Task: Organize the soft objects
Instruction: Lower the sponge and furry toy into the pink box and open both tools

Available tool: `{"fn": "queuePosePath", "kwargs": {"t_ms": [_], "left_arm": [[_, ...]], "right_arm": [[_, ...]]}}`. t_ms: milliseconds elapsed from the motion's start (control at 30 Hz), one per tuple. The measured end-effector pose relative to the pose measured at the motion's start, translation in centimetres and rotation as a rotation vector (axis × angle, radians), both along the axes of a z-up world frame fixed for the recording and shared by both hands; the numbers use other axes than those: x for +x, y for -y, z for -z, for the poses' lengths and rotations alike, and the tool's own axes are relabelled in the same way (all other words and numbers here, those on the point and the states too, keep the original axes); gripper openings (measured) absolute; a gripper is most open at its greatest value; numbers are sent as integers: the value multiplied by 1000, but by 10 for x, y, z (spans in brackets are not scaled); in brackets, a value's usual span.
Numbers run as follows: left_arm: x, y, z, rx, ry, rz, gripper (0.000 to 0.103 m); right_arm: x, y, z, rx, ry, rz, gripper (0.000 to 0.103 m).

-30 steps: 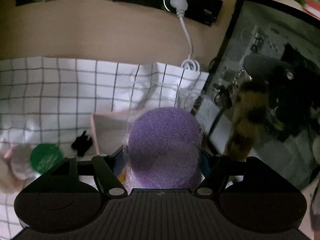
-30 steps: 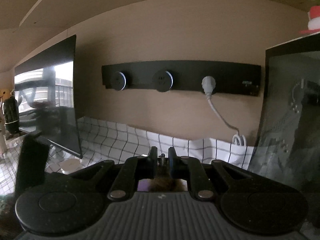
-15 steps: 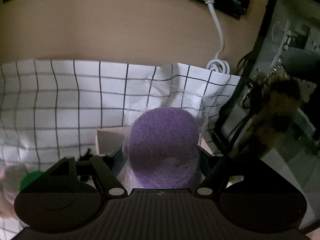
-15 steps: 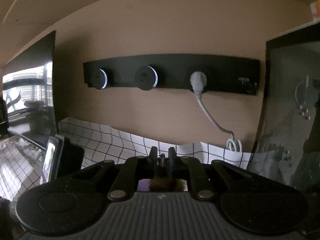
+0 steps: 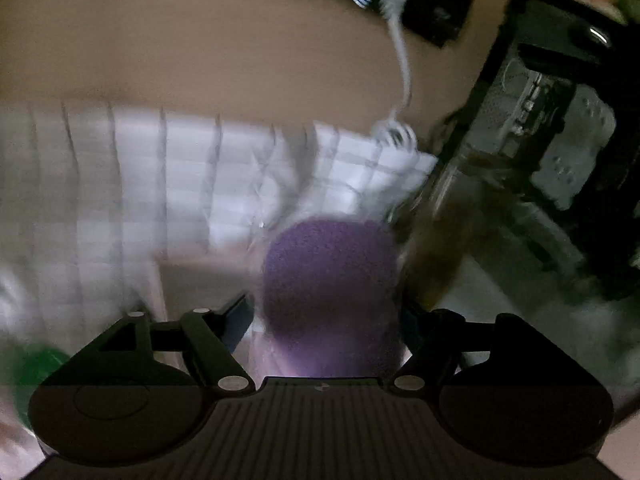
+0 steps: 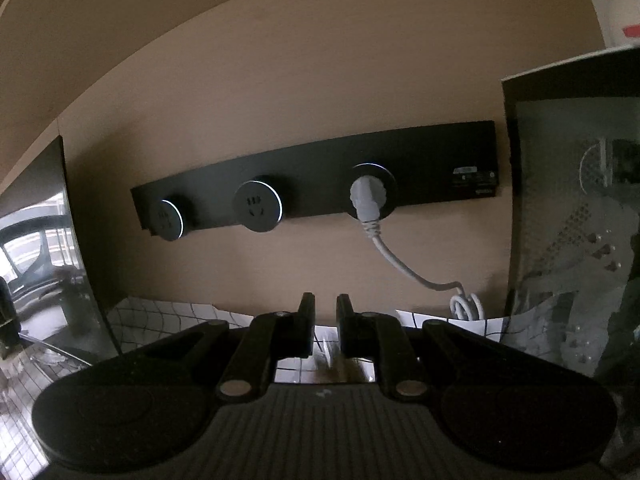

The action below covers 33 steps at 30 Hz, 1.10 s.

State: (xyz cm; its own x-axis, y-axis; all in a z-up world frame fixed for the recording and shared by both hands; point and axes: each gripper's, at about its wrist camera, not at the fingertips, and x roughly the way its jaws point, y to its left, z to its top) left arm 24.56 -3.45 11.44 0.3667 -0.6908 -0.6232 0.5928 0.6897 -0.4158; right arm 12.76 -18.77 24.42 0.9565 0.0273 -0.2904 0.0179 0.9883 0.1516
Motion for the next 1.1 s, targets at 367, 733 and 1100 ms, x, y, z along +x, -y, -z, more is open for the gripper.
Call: {"fn": "queuePosePath", "kwargs": {"t_ms": [367,733,1100], "left_arm": [[-9,-36,-18,-89,65,-125,80],[-77,-98,21,19,-66,-193,79],[-118,-222,20,129,-56,-508,76]], "right_arm": [[7,-1,21,13,-41,-34,11],[12,-1,121,98,-327,-115,17],[80,-26,194,98,-563,-107,27]]}}
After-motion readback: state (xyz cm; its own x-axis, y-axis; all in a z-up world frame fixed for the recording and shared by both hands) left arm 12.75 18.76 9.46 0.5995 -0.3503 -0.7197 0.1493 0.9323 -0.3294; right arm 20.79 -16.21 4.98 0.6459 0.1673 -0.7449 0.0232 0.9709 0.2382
